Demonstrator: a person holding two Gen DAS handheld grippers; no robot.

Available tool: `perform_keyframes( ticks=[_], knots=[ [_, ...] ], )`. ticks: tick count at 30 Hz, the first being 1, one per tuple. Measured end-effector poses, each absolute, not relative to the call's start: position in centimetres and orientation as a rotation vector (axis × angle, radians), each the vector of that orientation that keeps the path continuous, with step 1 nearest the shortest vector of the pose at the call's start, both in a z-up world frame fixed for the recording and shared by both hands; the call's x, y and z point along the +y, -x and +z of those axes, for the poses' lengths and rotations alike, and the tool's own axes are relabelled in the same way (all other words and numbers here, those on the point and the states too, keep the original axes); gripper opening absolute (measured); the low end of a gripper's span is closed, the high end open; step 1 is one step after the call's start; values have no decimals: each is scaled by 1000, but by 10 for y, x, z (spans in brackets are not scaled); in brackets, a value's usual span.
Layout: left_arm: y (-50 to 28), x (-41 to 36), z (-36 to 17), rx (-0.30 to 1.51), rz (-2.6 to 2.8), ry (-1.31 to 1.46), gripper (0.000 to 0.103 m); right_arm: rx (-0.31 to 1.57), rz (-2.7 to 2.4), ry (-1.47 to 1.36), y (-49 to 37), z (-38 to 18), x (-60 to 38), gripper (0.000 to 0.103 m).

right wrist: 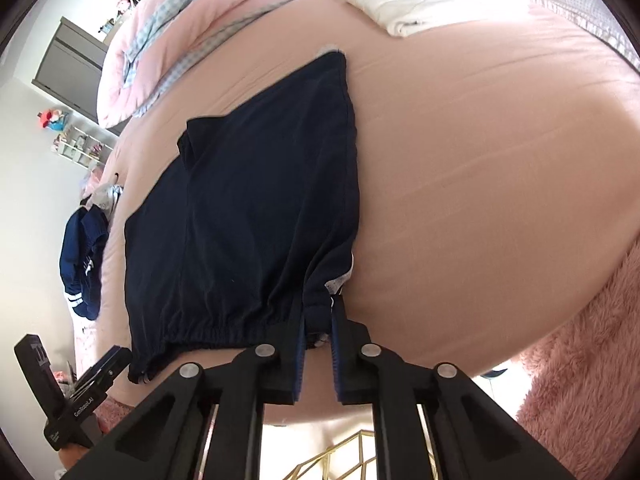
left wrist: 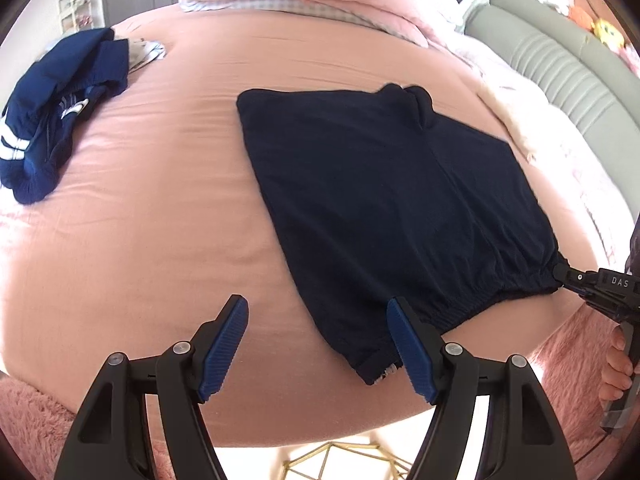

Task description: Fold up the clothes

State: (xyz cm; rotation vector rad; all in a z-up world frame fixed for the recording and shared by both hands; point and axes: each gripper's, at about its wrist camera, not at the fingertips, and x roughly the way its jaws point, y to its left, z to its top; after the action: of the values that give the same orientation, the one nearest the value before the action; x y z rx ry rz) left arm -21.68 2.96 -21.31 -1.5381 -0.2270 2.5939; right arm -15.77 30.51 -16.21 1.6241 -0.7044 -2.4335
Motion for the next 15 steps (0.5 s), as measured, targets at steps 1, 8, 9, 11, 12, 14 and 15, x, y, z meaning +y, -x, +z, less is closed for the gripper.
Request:
perform_keyframes(
  ticks=[1,8,9,11,12,14,15],
  knots=[
    [198,13,-220,-248,2596,1533,70,-690,-2433,-1616,156,-158,307,8],
    [177,-4,-226,-306,2614,1497,70,-409,-2358,-1413,209,-116,201,8],
    [177,-2,-226,-312,2612,1485,70,-357,-2335,-1398,214,-112,183,8],
    [173,-1,-227,-331,2598,1471,70,-221,-2239,-1449,220,-123,146,9],
    [171,-2,-229,-343,2585,1471,70,-152,-2170,-1497,222,-134,128,11],
    [168,-3,-230,-376,2555,1474,70,1,-2049,-1665,224,-170,101,11],
    [166,-3,-231,-397,2537,1475,70,31,-2031,-1706,223,-181,98,12]
  ],
)
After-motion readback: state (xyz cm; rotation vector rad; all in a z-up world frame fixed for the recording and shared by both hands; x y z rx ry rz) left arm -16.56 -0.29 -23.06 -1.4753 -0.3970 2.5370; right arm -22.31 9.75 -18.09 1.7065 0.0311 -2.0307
